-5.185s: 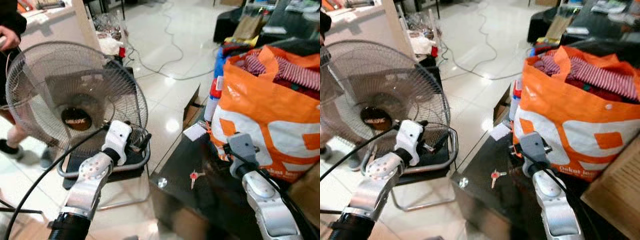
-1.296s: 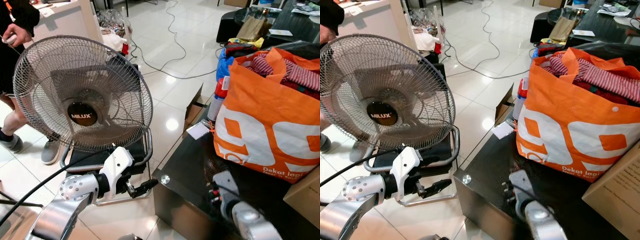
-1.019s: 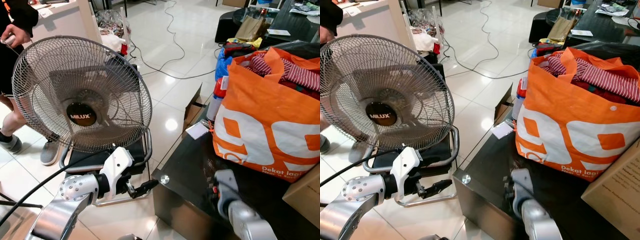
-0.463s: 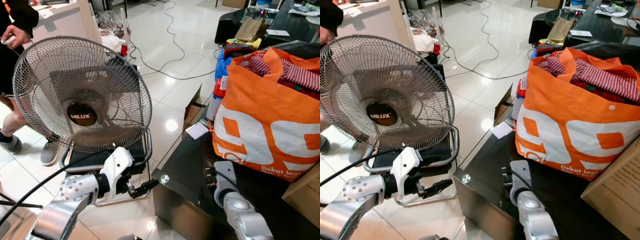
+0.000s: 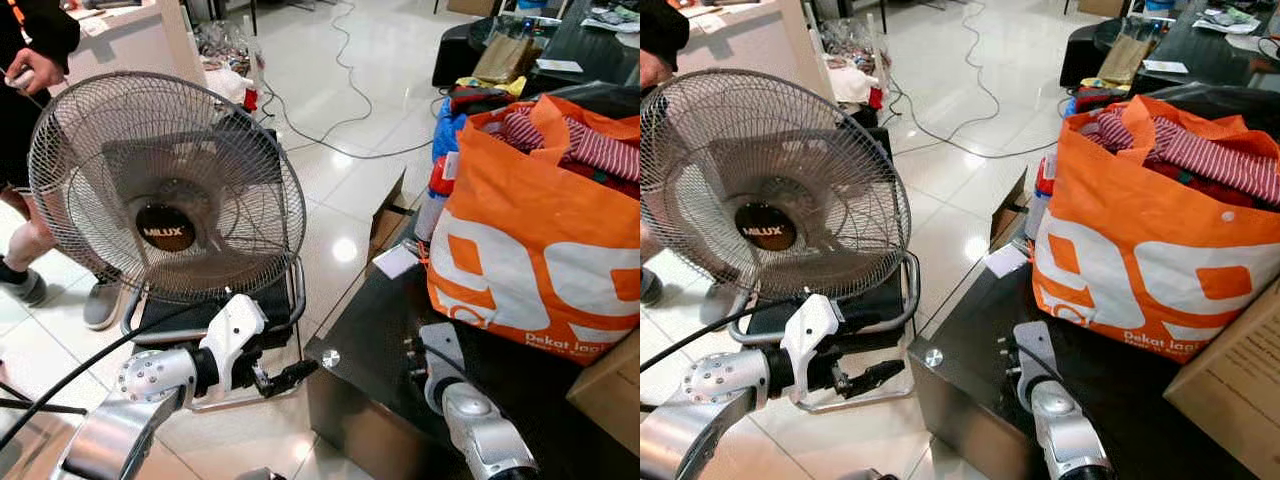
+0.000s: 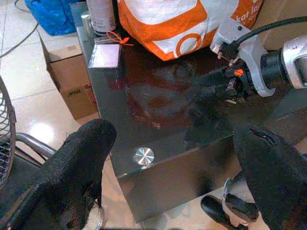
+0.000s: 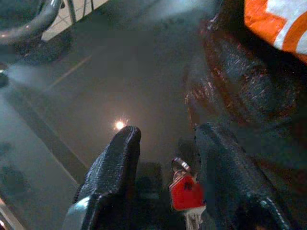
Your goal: Hang keys on a hook
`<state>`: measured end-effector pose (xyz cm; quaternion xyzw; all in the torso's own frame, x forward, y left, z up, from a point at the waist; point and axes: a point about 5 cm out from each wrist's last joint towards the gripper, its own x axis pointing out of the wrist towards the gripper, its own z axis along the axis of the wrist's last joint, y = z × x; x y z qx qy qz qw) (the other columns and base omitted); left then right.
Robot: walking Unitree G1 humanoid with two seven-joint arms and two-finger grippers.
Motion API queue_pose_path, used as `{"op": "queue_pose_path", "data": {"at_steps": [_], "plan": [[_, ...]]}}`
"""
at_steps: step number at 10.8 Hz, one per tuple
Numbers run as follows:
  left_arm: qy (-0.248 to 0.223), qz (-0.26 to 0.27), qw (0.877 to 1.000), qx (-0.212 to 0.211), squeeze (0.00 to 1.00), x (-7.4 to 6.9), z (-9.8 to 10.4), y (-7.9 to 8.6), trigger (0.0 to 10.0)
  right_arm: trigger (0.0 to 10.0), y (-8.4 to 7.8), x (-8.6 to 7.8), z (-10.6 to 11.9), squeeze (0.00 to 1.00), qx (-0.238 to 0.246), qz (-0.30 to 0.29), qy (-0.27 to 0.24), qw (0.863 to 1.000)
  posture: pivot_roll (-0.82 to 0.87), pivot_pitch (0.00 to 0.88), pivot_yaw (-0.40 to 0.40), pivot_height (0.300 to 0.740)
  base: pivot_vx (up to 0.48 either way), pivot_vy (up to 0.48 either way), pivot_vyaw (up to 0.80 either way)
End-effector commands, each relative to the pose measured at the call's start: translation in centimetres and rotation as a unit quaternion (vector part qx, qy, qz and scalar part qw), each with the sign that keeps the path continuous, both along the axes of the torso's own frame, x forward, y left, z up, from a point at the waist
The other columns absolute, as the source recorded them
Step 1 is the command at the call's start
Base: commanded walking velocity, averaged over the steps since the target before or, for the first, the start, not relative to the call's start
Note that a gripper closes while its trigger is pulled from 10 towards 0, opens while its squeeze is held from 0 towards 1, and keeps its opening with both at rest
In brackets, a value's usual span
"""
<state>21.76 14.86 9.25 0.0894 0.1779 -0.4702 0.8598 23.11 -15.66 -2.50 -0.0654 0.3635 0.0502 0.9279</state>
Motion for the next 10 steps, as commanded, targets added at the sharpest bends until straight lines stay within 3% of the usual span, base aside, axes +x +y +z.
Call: {"op": "queue_pose_path", "data": {"at_steps": [1, 3, 7, 8, 9, 10], "plan": [[0.0, -0.003, 1.0, 0.006, 0.06, -0.1, 0.2, 0.1, 10.0, 10.0, -0.2, 0.3, 0.2, 0.0, -0.004, 0.007, -0.005, 1.0, 0.0, 0.0, 0.055, 0.74, 0.0, 0.0, 0.0], [0.002, -0.005, 1.0, 0.004, 0.06, -0.1, 0.2, 0.0, 10.0, 10.0, -0.5, -0.3, 0.1, 0.0, 0.026, 0.024, 0.007, 0.999, -0.01, 0.0, 0.059, 0.74, 0.0, 0.0, 0.0], [0.002, -0.011, 1.0, 0.004, 0.06, 0.0, 0.3, -0.3, 10.0, 10.0, -1.6, -0.7, 0.0, 0.0, 0.026, 0.024, 0.014, 0.999, -0.01, 0.0, 0.065, 0.74, 0.0, 0.0, 0.0], [0.002, -0.012, 1.0, 0.004, 0.06, 0.0, 0.3, -0.3, 10.0, 8.2, -1.7, -0.6, -0.1, 0.0, 0.026, 0.025, 0.017, 0.999, -0.01, 0.0, 0.065, 0.74, 0.0, 0.0, 0.0], [0.002, -0.012, 1.0, 0.005, 0.06, 0.0, 0.4, -0.3, 10.0, 5.5, -1.7, -0.6, -0.2, 0.0, 0.025, 0.027, 0.021, 0.999, -0.01, 0.0, 0.064, 0.74, 0.0, 0.0, 0.0], [0.002, -0.012, 1.0, 0.005, 0.07, 0.0, 0.4, -0.3, 10.0, 4.2, -1.7, -0.7, -0.3, 0.0, 0.026, 0.029, 0.024, 0.999, -0.01, 0.0, 0.064, 0.74, 0.0, 0.0, 0.0]]}}
